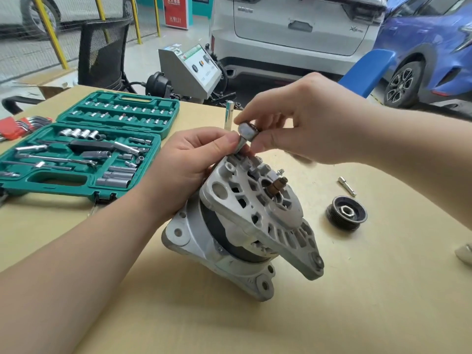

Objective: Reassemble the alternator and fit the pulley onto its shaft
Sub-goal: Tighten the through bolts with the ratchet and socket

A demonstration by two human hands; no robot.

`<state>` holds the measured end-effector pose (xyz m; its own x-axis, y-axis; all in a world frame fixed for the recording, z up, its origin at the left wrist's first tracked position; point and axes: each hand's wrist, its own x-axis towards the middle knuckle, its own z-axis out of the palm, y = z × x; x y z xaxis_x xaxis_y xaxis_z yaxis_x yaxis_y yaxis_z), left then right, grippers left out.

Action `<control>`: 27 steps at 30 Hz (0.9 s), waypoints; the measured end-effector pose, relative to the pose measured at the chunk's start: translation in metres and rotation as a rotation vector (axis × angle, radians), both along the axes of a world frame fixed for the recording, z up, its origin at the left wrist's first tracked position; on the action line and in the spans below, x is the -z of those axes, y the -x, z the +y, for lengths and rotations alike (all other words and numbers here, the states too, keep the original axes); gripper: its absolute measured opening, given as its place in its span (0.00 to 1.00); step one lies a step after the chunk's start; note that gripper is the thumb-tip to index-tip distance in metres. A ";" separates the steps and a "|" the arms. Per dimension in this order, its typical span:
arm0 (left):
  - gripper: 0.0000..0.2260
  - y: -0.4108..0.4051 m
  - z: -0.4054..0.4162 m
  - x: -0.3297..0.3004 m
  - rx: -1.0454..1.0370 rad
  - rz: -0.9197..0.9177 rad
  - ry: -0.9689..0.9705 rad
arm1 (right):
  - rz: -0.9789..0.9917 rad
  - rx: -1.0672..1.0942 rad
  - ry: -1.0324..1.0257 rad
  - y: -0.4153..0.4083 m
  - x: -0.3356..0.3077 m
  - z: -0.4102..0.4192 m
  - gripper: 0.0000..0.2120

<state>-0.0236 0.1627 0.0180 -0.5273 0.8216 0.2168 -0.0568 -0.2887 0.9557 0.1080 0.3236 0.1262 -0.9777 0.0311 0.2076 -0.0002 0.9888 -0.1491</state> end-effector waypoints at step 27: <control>0.10 -0.003 -0.001 0.006 -0.105 0.072 -0.033 | -0.083 0.254 0.604 0.009 0.004 -0.021 0.21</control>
